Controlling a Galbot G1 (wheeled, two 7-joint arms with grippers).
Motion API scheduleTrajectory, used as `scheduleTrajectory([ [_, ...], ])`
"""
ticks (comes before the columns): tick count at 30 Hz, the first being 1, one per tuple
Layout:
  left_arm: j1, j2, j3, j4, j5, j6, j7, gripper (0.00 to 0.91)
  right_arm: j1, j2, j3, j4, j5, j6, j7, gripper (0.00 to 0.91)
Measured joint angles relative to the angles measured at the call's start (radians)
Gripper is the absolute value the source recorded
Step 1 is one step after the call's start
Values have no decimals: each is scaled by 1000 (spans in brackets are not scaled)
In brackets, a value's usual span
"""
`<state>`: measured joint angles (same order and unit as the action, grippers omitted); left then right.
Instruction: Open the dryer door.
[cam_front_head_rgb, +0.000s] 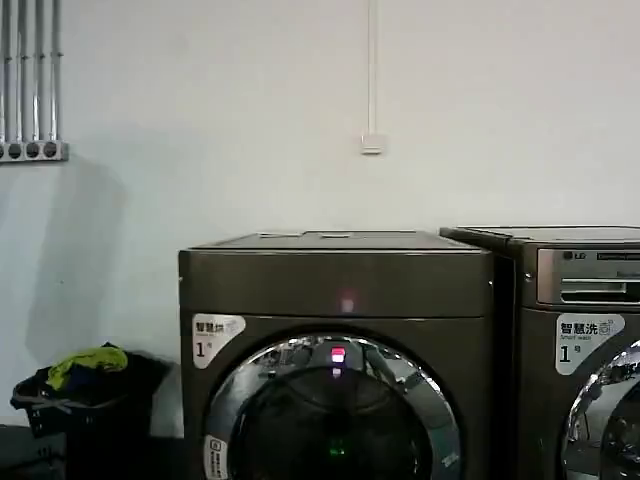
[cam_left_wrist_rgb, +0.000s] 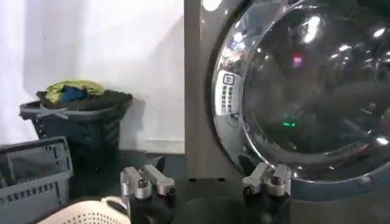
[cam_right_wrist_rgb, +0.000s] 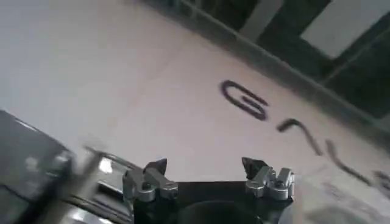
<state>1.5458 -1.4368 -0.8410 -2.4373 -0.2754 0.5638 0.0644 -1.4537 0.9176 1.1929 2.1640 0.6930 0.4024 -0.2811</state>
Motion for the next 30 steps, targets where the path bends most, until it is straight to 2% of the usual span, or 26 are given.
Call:
scheduleTrajectory([
  [2, 1, -4, 0, 4, 4, -7, -3, 907, 10, -14, -47, 1, 17, 21, -30, 907],
  [11, -2, -11, -29, 4, -2, -21, -22, 907, 75, -78, -289, 5, 31, 18, -93, 907],
  [14, 3, -19, -39, 3, -1, -29, -26, 907, 104, -107, -379, -12, 63, 18, -121, 907],
  [18, 13, -29, -50, -5, 0, -36, -27, 907, 156, -148, -505, -50, 145, 18, -217, 907],
  [24, 18, -43, -73, -19, -10, -37, -39, 907, 289, -210, -714, -133, 192, 14, -349, 907],
  [30, 18, -45, -122, -10, -40, -34, -34, 907, 488, -224, -966, -217, 224, -4, -345, 907],
])
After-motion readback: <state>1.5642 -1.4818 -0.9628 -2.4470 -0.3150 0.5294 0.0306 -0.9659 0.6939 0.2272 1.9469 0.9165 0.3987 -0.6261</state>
